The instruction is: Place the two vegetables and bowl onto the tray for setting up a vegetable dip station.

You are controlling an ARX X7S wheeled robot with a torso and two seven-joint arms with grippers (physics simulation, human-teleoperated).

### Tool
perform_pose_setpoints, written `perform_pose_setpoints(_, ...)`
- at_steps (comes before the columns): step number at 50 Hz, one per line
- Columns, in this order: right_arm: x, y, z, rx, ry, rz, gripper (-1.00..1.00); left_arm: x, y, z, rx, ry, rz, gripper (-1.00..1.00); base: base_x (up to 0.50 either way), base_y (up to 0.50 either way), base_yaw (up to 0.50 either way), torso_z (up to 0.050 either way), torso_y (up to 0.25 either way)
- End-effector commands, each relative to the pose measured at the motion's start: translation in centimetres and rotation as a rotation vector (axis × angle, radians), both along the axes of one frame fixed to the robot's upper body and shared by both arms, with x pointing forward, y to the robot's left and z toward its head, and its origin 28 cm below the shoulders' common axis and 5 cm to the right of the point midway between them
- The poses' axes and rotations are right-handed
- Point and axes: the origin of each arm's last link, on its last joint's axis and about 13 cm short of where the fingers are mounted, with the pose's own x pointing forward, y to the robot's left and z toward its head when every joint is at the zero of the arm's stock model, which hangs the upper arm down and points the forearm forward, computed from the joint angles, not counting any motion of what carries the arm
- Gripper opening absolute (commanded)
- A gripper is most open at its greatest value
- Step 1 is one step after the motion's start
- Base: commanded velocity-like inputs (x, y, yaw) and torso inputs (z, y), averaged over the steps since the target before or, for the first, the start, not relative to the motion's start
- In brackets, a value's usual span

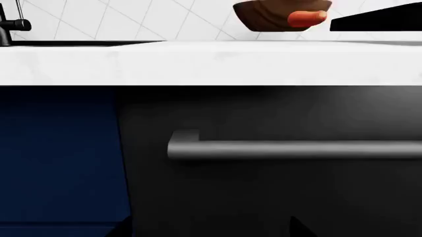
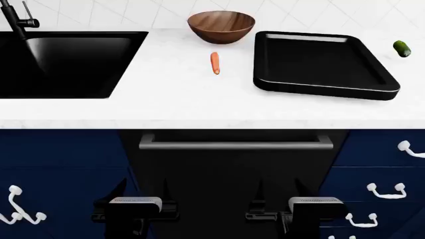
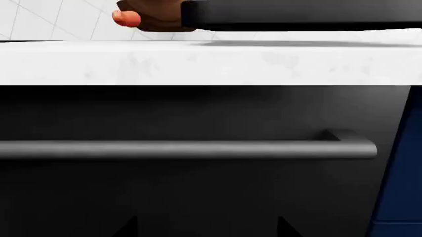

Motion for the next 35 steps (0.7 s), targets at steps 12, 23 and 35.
perform_pose_setpoints(12, -0.2, 0.1, 0.4, 0.007, 0.003, 0.005, 1.00, 0.3, 0.0, 0.0, 0.011, 0.038, 0.020, 1.00, 0.00, 0.00, 0.00, 0.000, 0.000)
perform_pose_setpoints(23, 1.4, -0.1, 7.0, 0.022, 0.018, -0.017, 1.00, 1.6, -0.8, 8.0, 0.095, 0.091, 0.041, 1.00, 0.00, 0.00, 0.00, 0.000, 0.000)
perform_pose_setpoints(35, 2.1, 0.2, 19.3, -0.016, -0.022, -0.047, 1.00, 3.5, 3.3, 21.5, 0.101, 0.091, 0.207, 1.00, 0.00, 0.00, 0.00, 0.000, 0.000)
